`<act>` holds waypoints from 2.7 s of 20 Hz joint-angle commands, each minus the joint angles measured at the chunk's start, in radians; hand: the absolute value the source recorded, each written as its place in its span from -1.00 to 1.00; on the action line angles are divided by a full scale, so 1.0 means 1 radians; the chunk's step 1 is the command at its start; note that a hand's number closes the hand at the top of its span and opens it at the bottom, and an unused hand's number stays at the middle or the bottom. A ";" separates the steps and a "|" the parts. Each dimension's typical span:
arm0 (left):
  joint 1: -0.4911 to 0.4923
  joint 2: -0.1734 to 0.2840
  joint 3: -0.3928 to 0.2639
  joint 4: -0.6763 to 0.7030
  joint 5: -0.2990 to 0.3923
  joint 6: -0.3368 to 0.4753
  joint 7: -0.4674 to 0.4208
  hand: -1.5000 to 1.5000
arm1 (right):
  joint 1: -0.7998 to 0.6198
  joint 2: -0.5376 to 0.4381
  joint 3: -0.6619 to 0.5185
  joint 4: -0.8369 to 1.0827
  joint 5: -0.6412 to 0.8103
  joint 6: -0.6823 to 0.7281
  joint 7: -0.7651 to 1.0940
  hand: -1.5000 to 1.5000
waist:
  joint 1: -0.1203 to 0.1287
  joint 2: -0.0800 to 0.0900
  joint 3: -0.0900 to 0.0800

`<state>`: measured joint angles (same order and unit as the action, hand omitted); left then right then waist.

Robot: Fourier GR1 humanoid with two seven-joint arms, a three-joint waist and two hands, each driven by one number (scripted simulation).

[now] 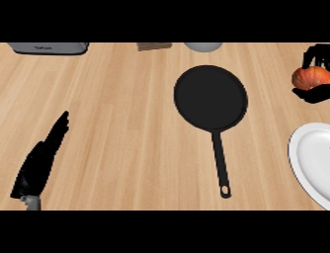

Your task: Pick the squash from the plate and place it in the pan

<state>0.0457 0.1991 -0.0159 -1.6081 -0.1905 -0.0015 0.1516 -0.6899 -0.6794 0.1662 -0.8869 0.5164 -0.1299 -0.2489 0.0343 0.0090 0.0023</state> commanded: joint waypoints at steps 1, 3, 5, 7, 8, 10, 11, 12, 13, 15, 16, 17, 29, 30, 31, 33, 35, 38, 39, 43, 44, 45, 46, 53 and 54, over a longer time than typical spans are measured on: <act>0.038 0.007 0.004 -0.032 -0.005 -0.006 0.004 0.00 | -0.130 0.080 -0.013 0.077 0.006 0.025 -0.041 1.00 | -0.005 -0.005 -0.002; 0.012 -0.025 -0.007 0.006 -0.012 0.013 -0.014 0.00 | -0.155 0.129 -0.037 0.148 -0.030 0.034 -0.102 1.00 | -0.004 -0.001 -0.002; 0.042 -0.031 -0.032 -0.039 -0.031 0.013 0.015 0.00 | -0.224 0.154 -0.033 0.165 -0.019 0.087 -0.054 1.00 | -0.006 -0.004 -0.002; -0.025 0.004 0.026 -0.008 -0.005 0.000 0.021 0.00 | -0.245 0.260 -0.001 0.197 0.010 0.047 -0.001 1.00 | -0.006 -0.003 -0.002; -0.006 -0.008 -0.002 -0.042 -0.010 -0.007 0.031 0.00 | -0.277 0.279 -0.023 0.296 0.013 0.010 -0.051 1.00 | 0.010 0.002 -0.001; 0.031 -0.007 -0.009 -0.029 -0.022 -0.008 0.002 0.00 | -0.314 0.335 -0.027 0.338 0.014 0.011 -0.013 1.00 | 0.008 0.001 -0.002; 0.015 0.002 0.014 -0.007 -0.008 -0.013 -0.010 0.00 | -0.362 0.343 -0.028 0.368 0.013 0.055 0.013 1.00 | 0.008 0.001 -0.002; 0.007 -0.015 -0.010 -0.024 -0.002 -0.022 0.014 0.00 | -0.372 0.379 -0.038 0.421 0.015 0.015 0.006 1.00 | 0.020 0.006 -0.002; -0.025 0.015 0.027 0.018 0.005 -0.030 -0.032 0.00 | -0.362 0.403 -0.038 0.456 0.016 -0.001 -0.027 1.00 | 0.023 0.011 -0.002; -0.023 -0.024 -0.010 0.011 -0.025 -0.003 0.000 0.00 | -0.430 0.410 -0.054 0.530 0.020 0.022 -0.036 1.00 | 0.021 0.010 -0.001; 0.029 -0.028 -0.027 -0.008 -0.026 -0.010 -0.046 0.00 | -0.394 0.444 -0.038 0.556 0.041 -0.029 -0.049 1.00 | 0.032 0.013 -0.001; -0.003 -0.030 -0.013 0.030 -0.034 0.008 -0.062 0.00 | -0.408 0.442 -0.040 0.592 0.047 -0.022 -0.056 1.00 | 0.035 0.017 -0.001; -0.046 -0.010 -0.002 0.010 -0.019 -0.025 -0.009 0.00 | -0.455 0.626 -0.115 0.794 -0.017 0.124 0.109 -1.00 | 0.051 0.024 -0.001; -0.033 -0.008 -0.016 -0.027 -0.025 -0.029 -0.007 0.00 | -0.438 0.602 -0.131 0.805 -0.031 0.136 0.086 -1.00 | 0.062 0.027 0.000; -0.046 -0.028 -0.026 -0.005 -0.033 -0.016 -0.015 0.00 | -0.443 0.611 -0.150 0.804 -0.050 0.155 0.073 -1.00 | 0.059 0.030 0.000; -0.030 -0.012 -0.012 -0.005 -0.008 -0.043 -0.014 0.00 | -0.419 0.639 -0.195 0.779 -0.094 0.114 0.021 -1.00 | 0.059 0.029 0.001; -0.060 -0.013 0.007 0.040 -0.011 -0.029 -0.022 0.00 | -0.438 0.623 -0.239 0.752 -0.135 0.104 -0.013 -1.00 | 0.043 0.029 0.000; -0.058 -0.019 0.006 0.019 -0.009 -0.025 -0.011 0.00 | -0.449 0.593 -0.301 0.713 -0.189 0.051 -0.068 -1.00 | 0.043 0.025 0.000; -0.029 -0.007 -0.001 0.021 -0.014 -0.039 -0.027 0.00 | -0.433 0.618 -0.331 0.705 -0.216 -0.016 -0.077 -1.00 | 0.050 0.027 0.000; -0.060 -0.024 -0.003 -0.004 -0.018 -0.021 0.009 0.00 | -0.401 0.560 -0.406 0.700 -0.277 -0.060 -0.132 -1.00 | 0.040 0.027 0.001; -0.026 -0.037 -0.024 0.034 -0.030 -0.020 -0.036 0.00 | -0.434 0.548 -0.439 0.701 -0.306 -0.068 -0.095 -1.00 | 0.047 0.031 0.000; -0.077 -0.018 -0.001 0.015 -0.020 -0.028 0.007 0.00 | -0.430 0.540 -0.448 0.703 -0.310 -0.094 -0.099 -1.00 | 0.043 0.029 0.001; -0.047 -0.019 -0.004 0.006 -0.010 -0.035 -0.020 0.00 | -0.427 0.481 -0.472 0.709 -0.330 -0.062 -0.087 -1.00 | 0.046 0.029 0.000; -0.032 -0.034 -0.005 0.011 -0.026 -0.012 -0.024 0.00 | -0.367 0.281 -0.549 0.717 -0.393 0.062 -0.144 -1.00 | 0.035 0.027 0.002; -0.028 -0.006 0.011 -0.006 -0.022 -0.026 -0.027 0.00 | -0.309 0.272 -0.558 0.714 -0.399 0.065 -0.214 -1.00 | 0.038 0.029 0.003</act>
<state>0.0111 0.1771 -0.0159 -1.5973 -0.2129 -0.0221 0.1284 -1.0578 -0.3140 -0.3537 -0.1737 0.1471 -0.1214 -0.3959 0.0720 0.0359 0.0034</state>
